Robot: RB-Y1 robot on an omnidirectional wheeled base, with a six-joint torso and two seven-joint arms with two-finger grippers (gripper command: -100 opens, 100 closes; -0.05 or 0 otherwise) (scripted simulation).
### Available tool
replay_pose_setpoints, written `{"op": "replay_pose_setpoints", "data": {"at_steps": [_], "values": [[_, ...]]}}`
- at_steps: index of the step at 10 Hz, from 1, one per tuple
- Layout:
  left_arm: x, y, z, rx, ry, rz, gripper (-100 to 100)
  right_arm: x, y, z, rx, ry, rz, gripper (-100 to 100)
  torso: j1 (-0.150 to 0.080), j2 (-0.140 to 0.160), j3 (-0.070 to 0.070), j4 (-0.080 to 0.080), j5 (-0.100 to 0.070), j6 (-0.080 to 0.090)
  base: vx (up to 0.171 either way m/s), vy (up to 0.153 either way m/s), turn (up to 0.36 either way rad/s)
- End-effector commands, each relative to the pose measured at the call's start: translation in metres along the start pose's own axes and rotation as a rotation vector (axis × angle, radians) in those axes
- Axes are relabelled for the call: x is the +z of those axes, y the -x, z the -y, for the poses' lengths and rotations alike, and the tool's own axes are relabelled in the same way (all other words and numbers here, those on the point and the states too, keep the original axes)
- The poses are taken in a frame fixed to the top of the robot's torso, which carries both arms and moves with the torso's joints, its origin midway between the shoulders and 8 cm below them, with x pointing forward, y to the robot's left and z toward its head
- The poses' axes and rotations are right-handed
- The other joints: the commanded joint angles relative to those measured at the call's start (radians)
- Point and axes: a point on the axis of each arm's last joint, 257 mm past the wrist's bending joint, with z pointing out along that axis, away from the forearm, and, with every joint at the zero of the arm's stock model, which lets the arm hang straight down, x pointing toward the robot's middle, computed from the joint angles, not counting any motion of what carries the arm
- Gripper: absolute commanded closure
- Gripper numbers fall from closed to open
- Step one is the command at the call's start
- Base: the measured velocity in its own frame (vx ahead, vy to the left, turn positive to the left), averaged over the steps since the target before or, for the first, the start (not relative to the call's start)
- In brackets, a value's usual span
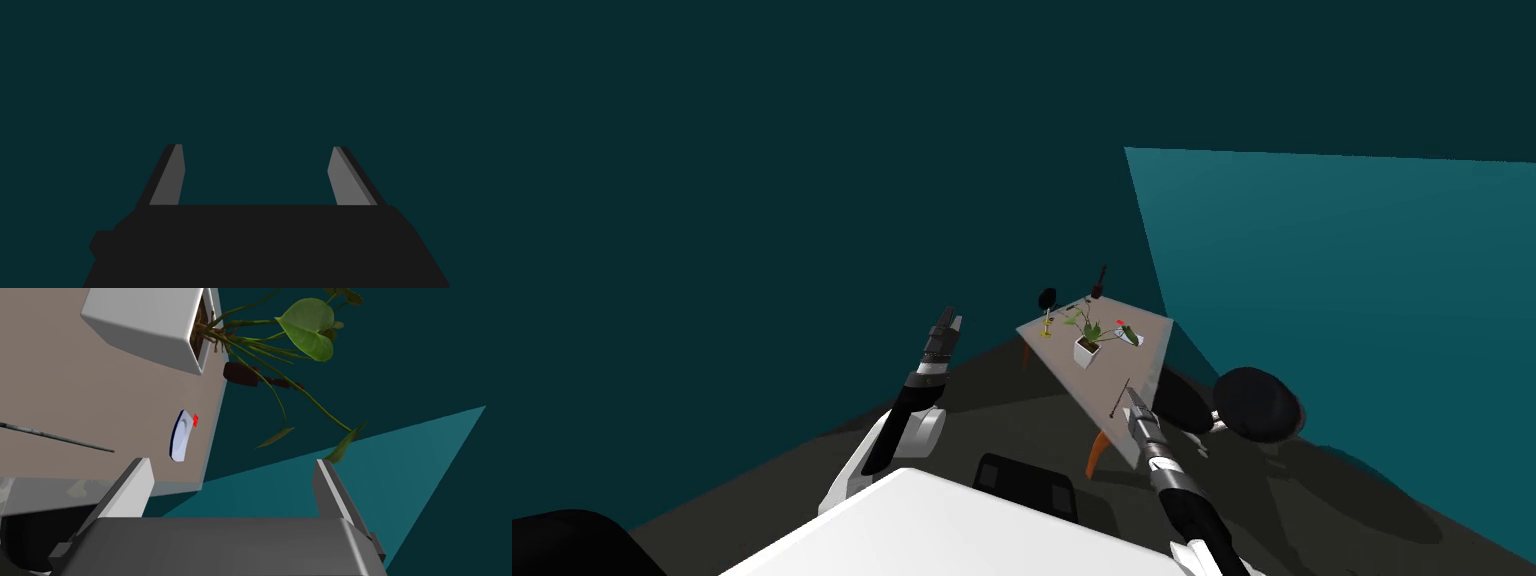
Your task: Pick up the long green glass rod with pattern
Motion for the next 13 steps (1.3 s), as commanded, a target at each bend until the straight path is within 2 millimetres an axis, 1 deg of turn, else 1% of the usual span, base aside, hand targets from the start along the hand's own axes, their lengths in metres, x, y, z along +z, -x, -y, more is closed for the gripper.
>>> {"op": "replay_pose_setpoints", "data": {"at_steps": [1, 2, 3, 4, 5, 6, 7, 8, 9, 10, 11, 12, 13], "values": [[0.0, 0.0, 0.0, 0.0, 0.0, 0.0, 0, -0.009, 0.008, 0.022, -0.005, -0.055, 0.01, -100, 0.0, 0.0, 0.0, 0.0, 0.0, 0.0, -0.005, 0.033, 0.255], [0.0, 0.0, 0.0, 0.0, 0.0, 0.0, 0, -0.013, 0.019, 0.044, -0.019, -0.116, 0.021, -100, 0.0, 0.0, 0.0, 0.0, 0.0, 0.0, -0.005, 0.029, 0.388], [0.0, 0.0, 0.0, 0.0, 0.0, 0.0, 0, -0.015, 0.02, 0.05, -0.019, -0.128, 0.023, -100, -0.001, 0.0, 0.0, 0.0, 0.0, 0.0, 0.001, 0.017, 0.149], [0.0, 0.0, 0.0, 0.0, 0.0, 0.0, 0, -0.021, 0.031, 0.072, -0.035, -0.19, 0.035, -100, -0.001, 0.0, 0.0, 0.0, 0.0, 0.001, 0.006, 0.032, 0.29], [0.0, 0.0, 0.0, 0.0, 0.0, 0.0, 0, -0.023, 0.032, 0.078, -0.035, -0.201, 0.038, -100, -0.001, -0.001, 0.0, 0.0, 0.0, 0.0, 0.008, 0.019, 0.134], [0.0, 0.0, 0.0, 0.0, 0.0, 0.0, 0, -0.031, 0.043, 0.098, -0.051, -0.26, 0.05, -100, -0.001, -0.001, 0.0, 0.0, 0.0, 0.001, 0.009, 0.026, 0.308], [0.0, 0.0, 0.0, 0.0, 0.0, 0.0, 0, -0.033, 0.045, 0.105, -0.051, -0.274, 0.053, -100, -0.001, -0.001, 0.0, 0.0, 0.0, 0.0, 0.01, 0.011, 0.148], [0.0, 0.0, 0.0, 0.0, 0.0, 0.0, 0, -0.033, 0.045, 0.105, -0.051, -0.274, 0.053, -100, -0.002, -0.001, -0.001, 0.0, 0.0, 0.001, 0.007, 0.004, -0.04], [0.0, 0.0, 0.0, 0.0, 0.0, 0.0, 0, -0.043, 0.056, 0.126, -0.068, -0.334, 0.066, -100, -0.002, -0.001, 0.0, 0.0, -0.001, 0.001, 0.013, 0.018, 0.255], [0.0, 0.0, 0.0, 0.0, 0.0, 0.0, 0, -0.045, 0.058, 0.131, -0.068, -0.347, 0.069, -100, -0.002, -0.001, -0.001, 0.0, 0.0, 0.0, 0.017, 0.011, 0.191], [0.0, 0.0, 0.0, 0.0, 0.0, 0.0, 0, -0.058, 0.07, 0.154, -0.086, -0.413, 0.084, -100, -0.002, -0.001, -0.001, 0.0, 0.0, 0.001, 0.026, 0.015, 0.283], [0.0, 0.0, 0.0, 0.0, 0.0, 0.0, 0, -0.059, 0.071, 0.156, -0.086, -0.419, 0.085, -100, -0.002, -0.002, -0.001, 0.0, 0.0, 0.0, 0.023, 0.005, 0.146], [0.0, 0.0, 0.0, 0.0, 0.0, 0.0, 0, -0.072, 0.083, 0.176, -0.104, -0.481, 0.099, -100, -0.002, -0.002, -0.001, 0.0, -0.001, 0.001, 0.027, 0.013, 0.284]]}}
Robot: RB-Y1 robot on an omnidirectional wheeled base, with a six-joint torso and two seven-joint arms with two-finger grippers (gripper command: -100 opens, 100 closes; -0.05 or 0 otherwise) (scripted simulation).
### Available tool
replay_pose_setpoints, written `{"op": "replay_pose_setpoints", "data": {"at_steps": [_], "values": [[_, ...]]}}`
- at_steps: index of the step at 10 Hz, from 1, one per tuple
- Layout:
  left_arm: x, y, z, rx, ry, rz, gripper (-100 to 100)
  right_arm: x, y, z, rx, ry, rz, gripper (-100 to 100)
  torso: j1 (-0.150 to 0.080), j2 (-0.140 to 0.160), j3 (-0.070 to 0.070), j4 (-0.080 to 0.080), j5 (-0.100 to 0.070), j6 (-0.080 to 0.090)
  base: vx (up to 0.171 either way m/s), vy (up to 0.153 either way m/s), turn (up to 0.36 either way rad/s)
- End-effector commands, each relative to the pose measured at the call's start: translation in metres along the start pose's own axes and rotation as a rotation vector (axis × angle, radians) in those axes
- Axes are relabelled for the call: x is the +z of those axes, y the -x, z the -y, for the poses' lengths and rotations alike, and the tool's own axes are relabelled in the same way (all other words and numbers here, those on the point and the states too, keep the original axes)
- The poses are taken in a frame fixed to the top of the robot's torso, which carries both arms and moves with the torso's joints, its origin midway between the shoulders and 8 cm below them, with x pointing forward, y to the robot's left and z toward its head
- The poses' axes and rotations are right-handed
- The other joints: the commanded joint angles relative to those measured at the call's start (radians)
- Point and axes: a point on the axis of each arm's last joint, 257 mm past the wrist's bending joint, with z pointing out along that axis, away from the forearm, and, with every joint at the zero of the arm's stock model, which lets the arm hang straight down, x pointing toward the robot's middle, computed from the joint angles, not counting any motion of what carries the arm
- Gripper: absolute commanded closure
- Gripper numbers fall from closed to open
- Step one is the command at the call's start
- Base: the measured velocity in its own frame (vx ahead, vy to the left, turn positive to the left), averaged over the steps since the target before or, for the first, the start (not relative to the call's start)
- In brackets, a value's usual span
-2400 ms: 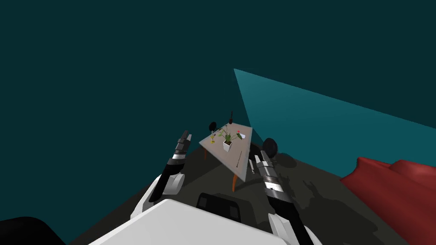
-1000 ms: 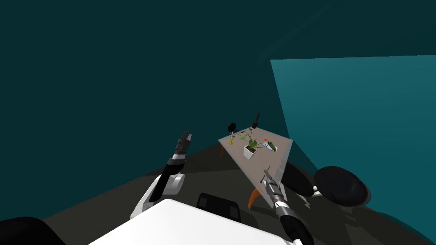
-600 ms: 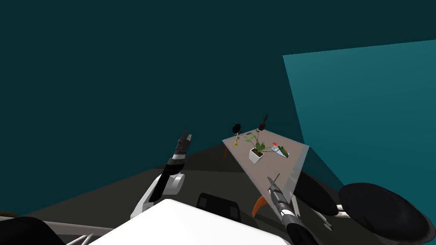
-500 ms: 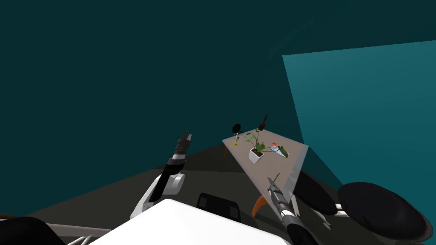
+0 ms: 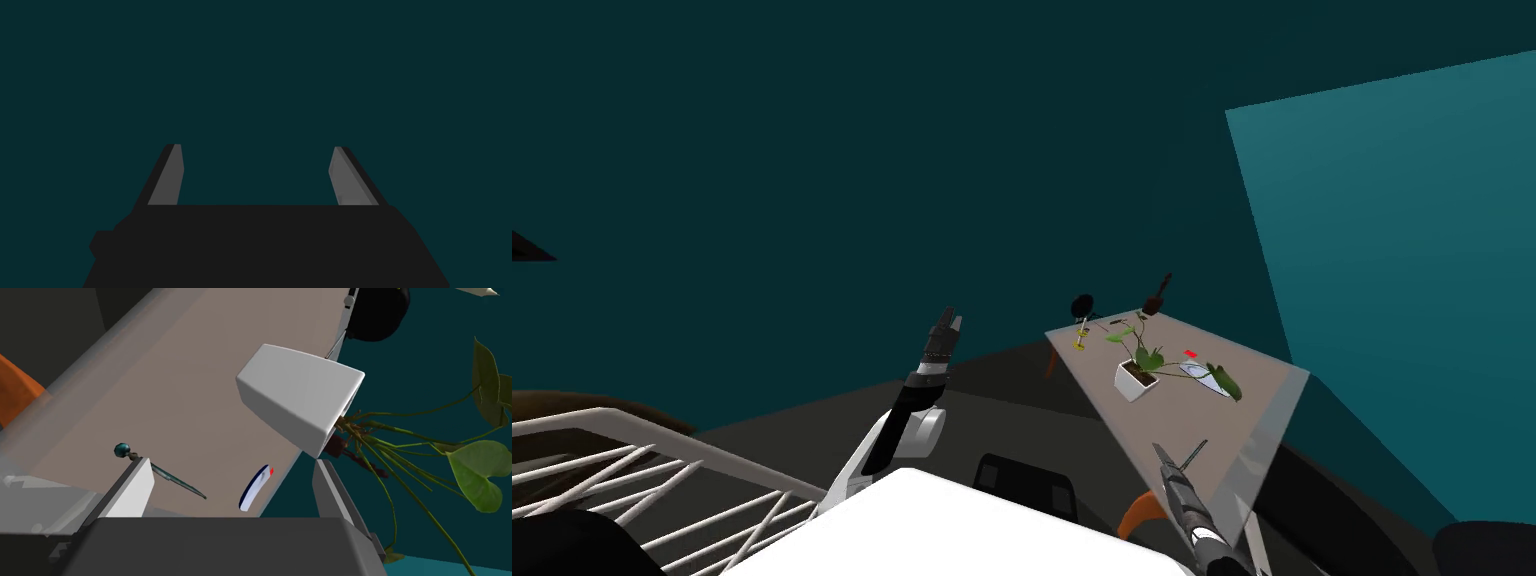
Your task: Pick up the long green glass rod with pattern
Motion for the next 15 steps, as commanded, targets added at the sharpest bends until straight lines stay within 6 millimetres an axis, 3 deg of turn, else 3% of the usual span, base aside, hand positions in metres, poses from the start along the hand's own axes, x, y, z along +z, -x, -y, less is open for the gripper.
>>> {"op": "replay_pose_setpoints", "data": {"at_steps": [1, 2, 5, 6, 8, 11, 13, 14, 15], "values": [[0.0, 0.0, 0.0, 0.0, 0.0, 0.0, 0, -0.003, 0.019, 0.034, -0.029, -0.095, 0.023, -100, 0.0, 0.0, 0.0, 0.0, 0.0, 0.0, 0.048, 0.01, 0.429], [0.0, 0.0, 0.0, 0.0, 0.0, 0.0, 0, -0.005, 0.021, 0.043, -0.029, -0.113, 0.027, -100, 0.0, -0.001, -0.001, 0.0, 0.0, 0.0, 0.04, -0.01, 0.123], [0.0, 0.0, 0.0, 0.0, 0.0, 0.0, 0, -0.025, 0.055, 0.115, -0.087, -0.299, 0.069, -100, -0.001, -0.002, -0.001, 0.0, 0.0, 0.0, 0.055, -0.008, 0.319], [0.0, 0.0, 0.0, 0.0, 0.0, 0.0, 0, -0.028, 0.057, 0.123, -0.087, -0.317, 0.073, -100, -0.002, -0.003, -0.002, -0.001, 0.0, 0.0, 0.05, -0.02, 0.139], [0.0, 0.0, 0.0, 0.0, 0.0, 0.0, 0, -0.048, 0.077, 0.164, -0.124, -0.431, 0.095, -100, -0.002, -0.001, -0.001, 0.0, 0.0, 0.001, 0.053, -0.029, 0.277], [0.0, 0.0, 0.0, 0.0, 0.0, 0.0, 0, -0.064, 0.088, 0.192, -0.141, -0.503, 0.108, -100, -0.002, -0.001, -0.001, 0.0, 0.0, 0.001, 0.039, -0.025, 0.129], [0.0, 0.0, 0.0, 0.0, 0.0, 0.0, 0, -0.088, 0.104, 0.227, -0.173, -0.609, 0.123, -100, -0.002, -0.001, -0.001, 0.0, 0.0, 0.001, 0.048, -0.035, 0.251], [0.0, 0.0, 0.0, 0.0, 0.0, 0.0, 0, -0.09, 0.104, 0.23, -0.173, -0.615, 0.124, -100, -0.003, -0.002, -0.001, 0.0, -0.001, 0.001, 0.049, -0.041, 0.064], [0.0, 0.0, 0.0, 0.0, 0.0, 0.0, 0, -0.104, 0.111, 0.246, -0.188, -0.666, 0.13, -100, -0.002, -0.002, -0.001, 0.0, 0.0, 0.002, 0.037, -0.033, 0.115]]}}
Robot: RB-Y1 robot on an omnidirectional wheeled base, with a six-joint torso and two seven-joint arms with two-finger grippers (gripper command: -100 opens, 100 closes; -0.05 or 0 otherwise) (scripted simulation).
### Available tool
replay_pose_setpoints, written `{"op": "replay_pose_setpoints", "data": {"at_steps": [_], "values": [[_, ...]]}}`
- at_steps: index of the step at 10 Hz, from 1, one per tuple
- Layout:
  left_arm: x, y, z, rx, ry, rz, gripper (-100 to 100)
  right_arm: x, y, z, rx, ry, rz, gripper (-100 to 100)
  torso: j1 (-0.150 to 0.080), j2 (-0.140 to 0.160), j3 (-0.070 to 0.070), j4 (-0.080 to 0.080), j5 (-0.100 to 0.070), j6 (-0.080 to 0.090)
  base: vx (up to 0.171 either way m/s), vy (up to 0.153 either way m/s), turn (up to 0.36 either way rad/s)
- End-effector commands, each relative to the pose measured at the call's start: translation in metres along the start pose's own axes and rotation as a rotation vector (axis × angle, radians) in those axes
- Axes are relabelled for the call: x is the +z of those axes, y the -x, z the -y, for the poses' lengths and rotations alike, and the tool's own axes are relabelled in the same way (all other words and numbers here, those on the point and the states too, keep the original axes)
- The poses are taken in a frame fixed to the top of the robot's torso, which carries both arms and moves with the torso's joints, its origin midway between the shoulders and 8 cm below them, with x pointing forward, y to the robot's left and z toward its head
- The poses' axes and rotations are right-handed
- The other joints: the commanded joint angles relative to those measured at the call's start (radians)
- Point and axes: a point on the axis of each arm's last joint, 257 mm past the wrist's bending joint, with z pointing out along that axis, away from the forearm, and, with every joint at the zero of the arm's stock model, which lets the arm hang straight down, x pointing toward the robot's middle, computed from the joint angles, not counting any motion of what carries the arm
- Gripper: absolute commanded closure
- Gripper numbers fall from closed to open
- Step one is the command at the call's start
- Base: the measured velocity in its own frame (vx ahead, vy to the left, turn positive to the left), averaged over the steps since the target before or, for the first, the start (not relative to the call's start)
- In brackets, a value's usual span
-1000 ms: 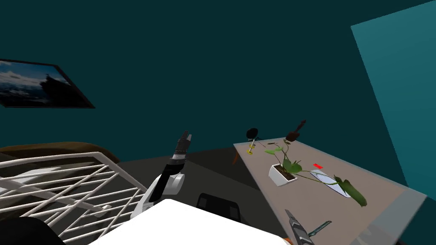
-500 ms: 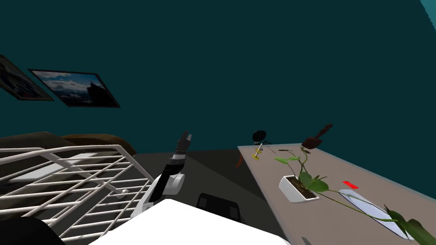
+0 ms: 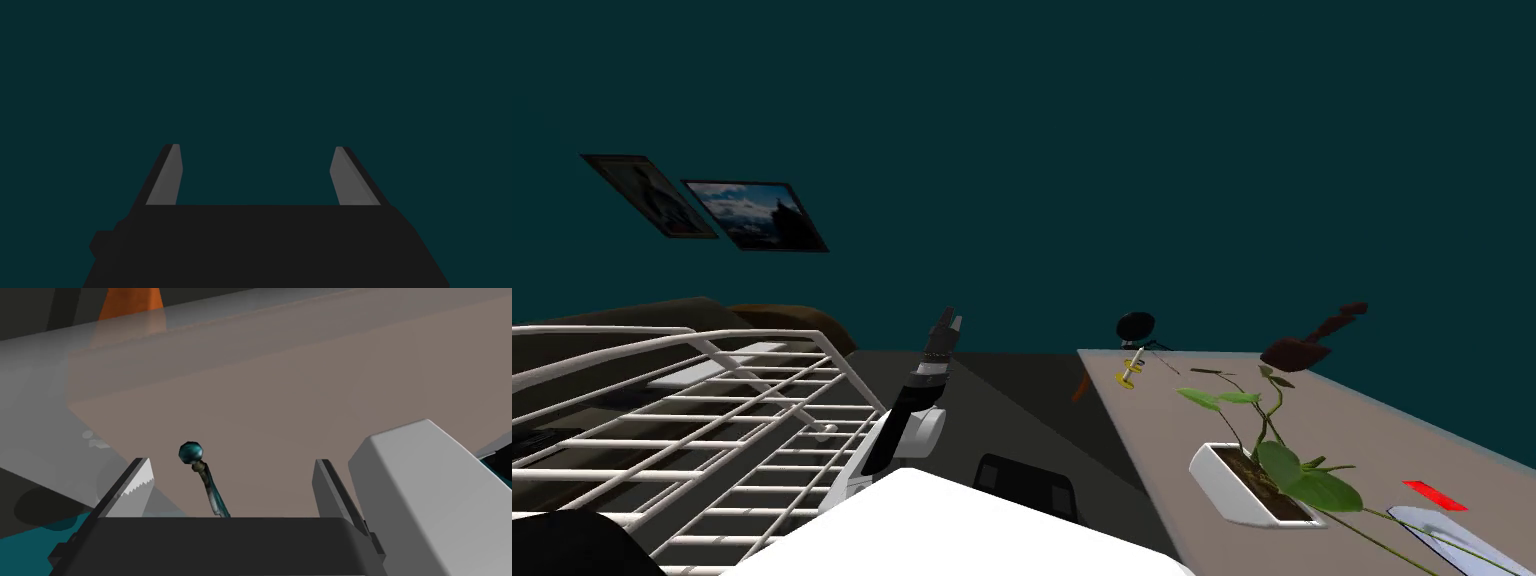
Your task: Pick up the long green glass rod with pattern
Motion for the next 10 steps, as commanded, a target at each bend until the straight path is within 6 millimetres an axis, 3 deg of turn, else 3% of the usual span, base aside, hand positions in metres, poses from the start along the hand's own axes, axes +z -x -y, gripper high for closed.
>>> {"op": "replay_pose_setpoints", "data": {"at_steps": [1, 2, 3, 4, 6, 8, 9, 10], "values": [[0.0, 0.0, 0.0, 0.0, 0.0, 0.0, 0, -0.001, 0.006, 0.033, -0.023, -0.077, 0.009, -100, 0.0, 0.0, 0.0, 0.0, 0.0, 0.0, 0.047, -0.044, 0.229], [0.0, 0.0, 0.0, 0.0, 0.0, 0.0, 0, -0.003, 0.008, 0.05, -0.037, -0.117, 0.012, -100, -0.001, 0.0, 0.0, 0.0, 0.0, 0.0, 0.054, -0.055, 0.245], [0.0, 0.0, 0.0, 0.0, 0.0, 0.0, 0, -0.003, 0.008, 0.052, -0.037, -0.12, 0.012, -100, -0.001, -0.001, 0.0, 0.0, 0.0, 0.0, 0.042, -0.048, 0.059], [0.0, 0.0, 0.0, 0.0, 0.0, 0.0, 0, -0.007, 0.012, 0.083, -0.06, -0.192, 0.016, -100, -0.001, 0.0, 0.0, 0.0, 0.0, 0.001, 0.055, -0.049, 0.181], [0.0, 0.0, 0.0, 0.0, 0.0, 0.0, 0, -0.013, 0.015, 0.113, -0.084, -0.261, 0.016, -100, -0.001, -0.001, -0.001, 0.0, 0.0, 0.0, 0.05, -0.067, 0.199], [0.0, 0.0, 0.0, 0.0, 0.0, 0.0, 0, -0.013, 0.012, 0.112, -0.083, -0.258, 0.016, -100, -0.001, -0.001, 0.0, 0.0, 0.0, 0.0, 0.032, -0.041, 0.041], [0.0, 0.0, 0.0, 0.0, 0.0, 0.0, 0, -0.013, 0.012, 0.113, -0.085, -0.262, 0.016, 0, 0.001, 0.0, 0.0, 0.0, 0.0, 0.001, 0.004, -0.005, 0.0], [0.0, 0.0, 0.0, 0.0, 0.0, 0.0, 0, -0.008, 0.011, 0.109, -0.085, -0.261, 0.019, -100, 0.002, 0.001, 0.001, 0.0, 0.0, 0.001, -0.018, -0.014, -0.004]]}}
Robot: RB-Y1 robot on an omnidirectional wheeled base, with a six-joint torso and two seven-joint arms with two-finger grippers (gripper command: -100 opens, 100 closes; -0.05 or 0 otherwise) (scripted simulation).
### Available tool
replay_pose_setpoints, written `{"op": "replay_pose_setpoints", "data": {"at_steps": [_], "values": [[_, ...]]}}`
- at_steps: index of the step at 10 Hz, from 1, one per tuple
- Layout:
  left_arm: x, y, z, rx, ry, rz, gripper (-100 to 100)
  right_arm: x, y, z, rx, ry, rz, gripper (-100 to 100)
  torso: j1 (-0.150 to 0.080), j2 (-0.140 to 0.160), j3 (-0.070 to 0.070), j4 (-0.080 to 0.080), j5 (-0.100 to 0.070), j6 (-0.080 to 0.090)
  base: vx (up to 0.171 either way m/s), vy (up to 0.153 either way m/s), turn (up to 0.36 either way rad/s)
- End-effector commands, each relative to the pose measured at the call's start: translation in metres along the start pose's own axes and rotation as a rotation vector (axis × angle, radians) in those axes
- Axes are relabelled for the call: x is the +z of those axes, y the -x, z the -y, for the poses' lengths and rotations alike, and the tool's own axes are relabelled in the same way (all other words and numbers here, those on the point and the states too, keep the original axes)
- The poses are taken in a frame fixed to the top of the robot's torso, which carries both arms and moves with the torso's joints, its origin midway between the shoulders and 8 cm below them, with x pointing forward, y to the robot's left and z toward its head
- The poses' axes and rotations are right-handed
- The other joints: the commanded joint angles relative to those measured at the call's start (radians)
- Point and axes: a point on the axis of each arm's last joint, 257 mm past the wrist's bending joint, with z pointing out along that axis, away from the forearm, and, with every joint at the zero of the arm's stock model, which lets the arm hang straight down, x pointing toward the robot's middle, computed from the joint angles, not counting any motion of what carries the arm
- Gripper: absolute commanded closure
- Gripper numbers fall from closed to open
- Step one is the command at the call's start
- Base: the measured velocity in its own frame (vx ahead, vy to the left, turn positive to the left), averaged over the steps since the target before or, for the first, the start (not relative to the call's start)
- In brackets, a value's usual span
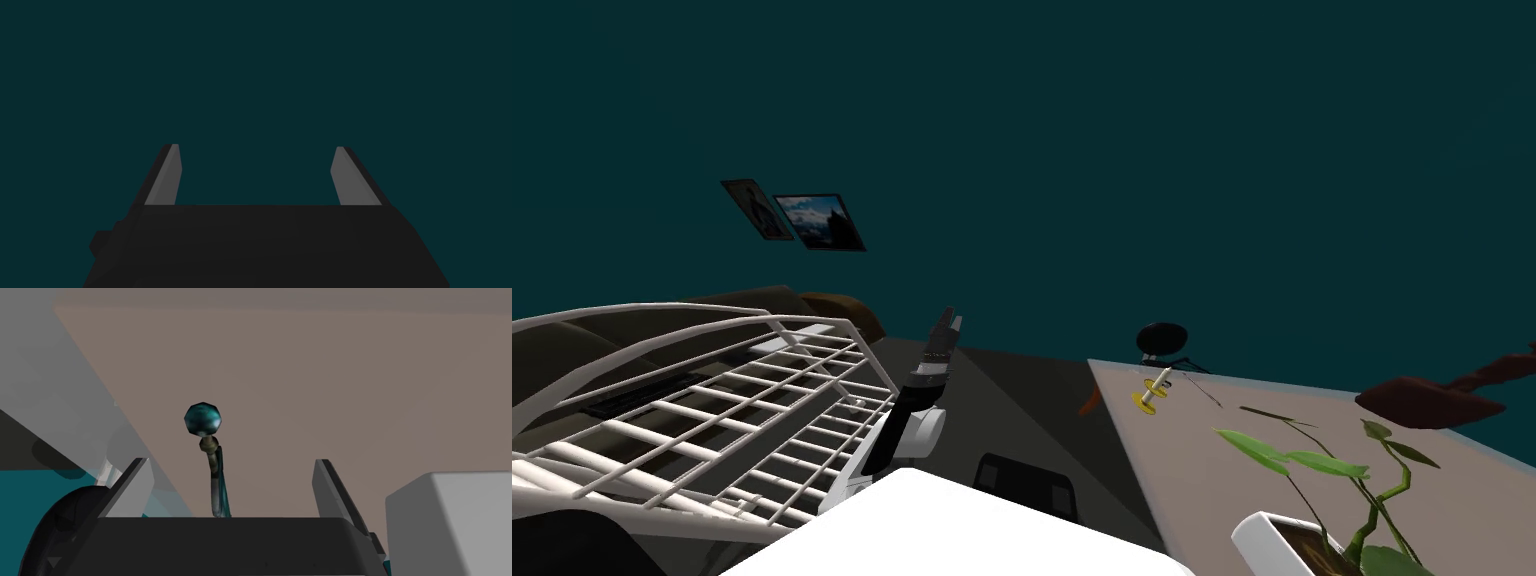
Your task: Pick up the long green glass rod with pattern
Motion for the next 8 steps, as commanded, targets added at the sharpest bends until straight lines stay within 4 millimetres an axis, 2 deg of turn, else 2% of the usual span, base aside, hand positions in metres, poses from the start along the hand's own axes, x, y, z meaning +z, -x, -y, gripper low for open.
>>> {"op": "replay_pose_setpoints", "data": {"at_steps": [1, 5, 8], "values": [[0.0, 0.0, 0.0, 0.0, 0.0, 0.0, 0, 0.004, -0.001, -0.006, -0.001, 0.001, 0.002, -100, 0.0, 0.0, 0.0, 0.0, 0.0, 0.0, -0.035, -0.022, -0.002], [0.0, 0.0, 0.0, 0.0, 0.0, 0.0, 0, 0.015, -0.009, -0.024, -0.003, 0.002, 0.001, -100, -0.001, 0.002, 0.001, 0.0, 0.0, 0.0, -0.039, -0.025, -0.002], [0.0, 0.0, 0.0, 0.0, 0.0, 0.0, 0, 0.015, -0.01, -0.025, -0.003, 0.002, 0.0, -100, 0.0, 0.001, 0.001, 0.0, 0.0, 0.0, -0.018, -0.012, 0.0]]}}
